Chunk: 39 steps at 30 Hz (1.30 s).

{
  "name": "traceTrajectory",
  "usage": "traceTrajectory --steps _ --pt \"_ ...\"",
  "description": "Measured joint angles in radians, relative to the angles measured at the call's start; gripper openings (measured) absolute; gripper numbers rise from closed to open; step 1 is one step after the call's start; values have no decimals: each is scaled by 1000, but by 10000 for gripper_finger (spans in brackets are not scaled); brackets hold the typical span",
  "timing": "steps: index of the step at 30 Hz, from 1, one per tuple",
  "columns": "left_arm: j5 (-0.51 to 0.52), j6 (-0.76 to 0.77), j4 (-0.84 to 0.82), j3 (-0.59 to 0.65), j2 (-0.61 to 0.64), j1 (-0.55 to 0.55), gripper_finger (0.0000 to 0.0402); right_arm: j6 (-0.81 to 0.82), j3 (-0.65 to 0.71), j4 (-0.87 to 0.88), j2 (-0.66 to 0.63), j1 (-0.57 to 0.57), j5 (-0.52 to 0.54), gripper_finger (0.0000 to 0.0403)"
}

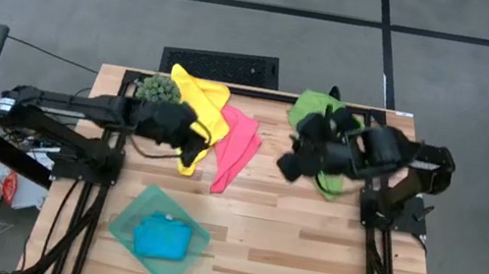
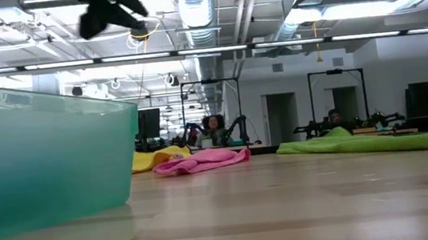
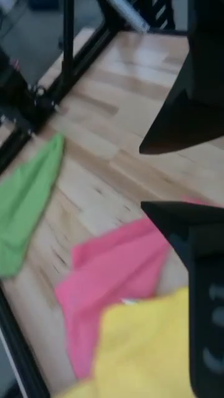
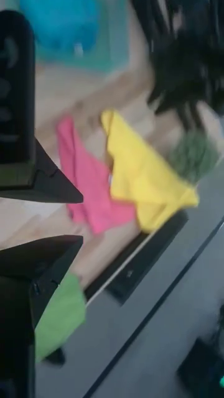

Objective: Fold microfiber towels
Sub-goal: Fold the pink microfiber towel

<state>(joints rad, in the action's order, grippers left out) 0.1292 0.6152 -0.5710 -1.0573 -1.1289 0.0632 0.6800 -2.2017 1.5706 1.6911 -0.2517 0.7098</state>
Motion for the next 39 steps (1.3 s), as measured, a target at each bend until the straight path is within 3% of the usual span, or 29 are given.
traceTrajectory --steps 3,6,14,21,28,39 --pt "-128 -82 78 -1 -73 91 159 -6 93 -1 -34 108 -18 119" --pt "-147 -136 75 0 -161 151 180 -11 193 -18 -57 231 -70 119" --pt "-281 -188 61 0 -395 189 186 -118 493 -207 -90 448 -294 119" --pt "-199 -99 0 1 -461 106 185 -218 711 -363 -183 497 -354 119" --pt "4 35 9 1 -466 -21 185 -296 864 -499 -313 573 -425 119" --pt "38 175 23 5 -586 -98 184 -358 954 -569 -447 665 -488 119"
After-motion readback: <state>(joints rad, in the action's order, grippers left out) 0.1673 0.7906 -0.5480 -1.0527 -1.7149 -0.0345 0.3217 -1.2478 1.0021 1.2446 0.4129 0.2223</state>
